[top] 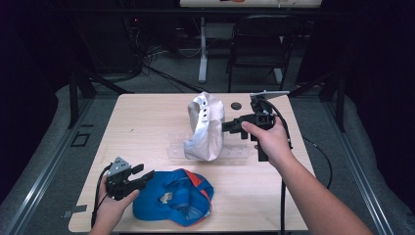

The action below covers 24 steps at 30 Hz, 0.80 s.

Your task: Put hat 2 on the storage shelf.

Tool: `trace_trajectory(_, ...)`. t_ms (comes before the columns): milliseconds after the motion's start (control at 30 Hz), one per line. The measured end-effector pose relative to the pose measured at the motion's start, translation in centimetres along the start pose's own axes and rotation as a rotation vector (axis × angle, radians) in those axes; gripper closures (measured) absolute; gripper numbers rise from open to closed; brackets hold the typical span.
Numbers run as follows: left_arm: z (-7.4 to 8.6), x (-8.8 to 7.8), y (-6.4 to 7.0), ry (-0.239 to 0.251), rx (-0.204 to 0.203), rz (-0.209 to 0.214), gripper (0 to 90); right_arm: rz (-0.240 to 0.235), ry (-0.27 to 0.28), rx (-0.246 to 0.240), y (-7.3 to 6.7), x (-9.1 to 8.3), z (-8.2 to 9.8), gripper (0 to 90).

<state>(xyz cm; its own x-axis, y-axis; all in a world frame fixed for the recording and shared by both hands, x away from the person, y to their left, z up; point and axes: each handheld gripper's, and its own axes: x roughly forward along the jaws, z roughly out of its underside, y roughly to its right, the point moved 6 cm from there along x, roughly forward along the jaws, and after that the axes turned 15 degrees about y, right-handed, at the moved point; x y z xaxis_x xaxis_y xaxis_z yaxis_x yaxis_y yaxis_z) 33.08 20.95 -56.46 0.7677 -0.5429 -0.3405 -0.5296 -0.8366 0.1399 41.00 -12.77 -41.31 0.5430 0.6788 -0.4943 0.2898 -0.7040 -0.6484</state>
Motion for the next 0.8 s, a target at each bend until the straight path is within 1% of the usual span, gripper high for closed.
trace_trajectory(67,0.2,-0.2,-0.3,-0.003,-0.006,-0.008,47.8,0.011,0.005,-0.007,0.2,-0.3,0.6,57.6)
trace_trajectory(100,0.2,-0.4,-0.5,-0.016,-0.005,-0.011,47.8,0.012,0.007,-0.012,0.3,-0.5,0.9,58.3)
trace_trajectory(133,0.3,-0.4,-0.6,-0.003,-0.016,-0.015,47.7,0.011,0.009,-0.015,0.4,-0.7,1.2,58.3)
trace_trajectory(200,0.4,-0.6,-0.8,-0.005,-0.022,-0.022,47.5,0.026,0.017,-0.026,0.8,-0.9,1.8,56.6)
trace_trajectory(233,0.4,-0.7,-0.9,-0.012,-0.021,-0.028,47.4,0.033,0.015,-0.029,1.0,-0.9,2.2,56.6)
trace_trajectory(267,0.5,-0.7,-1.0,-0.001,-0.022,-0.034,47.2,0.041,0.014,-0.034,1.3,-1.0,2.5,56.6)
trace_trajectory(300,0.6,-0.8,-1.1,-0.008,-0.021,-0.039,47.1,0.047,0.01,-0.041,1.6,-1.1,3.0,56.2)
trace_trajectory(333,0.7,-0.8,-1.2,-0.003,-0.023,-0.038,47.0,0.05,0.012,-0.038,1.8,-1.1,3.3,55.2)
trace_trajectory(367,0.8,-0.8,-1.2,-0.009,-0.027,-0.037,47.1,0.051,0.01,-0.037,1.9,-1.2,3.7,55.2)
trace_trajectory(400,0.9,-0.8,-1.4,-0.005,-0.037,-0.039,47.2,0.051,0.01,-0.038,2.0,-1.2,4.1,55.3)
trace_trajectory(500,1.2,-0.9,-1.6,-0.013,-0.055,-0.04,47.9,0.063,-0.009,-0.076,2.5,-1.2,5.4,58.3)
trace_trajectory(567,1.4,-0.9,-1.8,-0.025,-0.057,-0.038,48.4,0.072,-0.006,-0.115,2.9,-1.0,6.5,60.8)
trace_trajectory(600,1.4,-0.8,-1.8,-0.018,-0.063,-0.038,48.8,0.072,-0.005,-0.12,3.0,-1.0,6.7,61.1)
trace_trajectory(633,1.4,-0.8,-1.8,-0.016,-0.067,-0.035,49.0,0.071,-0.002,-0.133,3.2,-0.9,7.1,61.0)
trace_trajectory(733,1.6,-0.8,-1.7,-0.021,-0.06,-0.027,49.7,0.068,-0.005,-0.152,3.6,-0.5,8.2,60.4)
trace_trajectory(800,1.7,-0.9,-1.8,-0.027,-0.058,-0.029,49.7,0.077,-0.005,-0.166,3.7,-0.3,8.9,57.8)
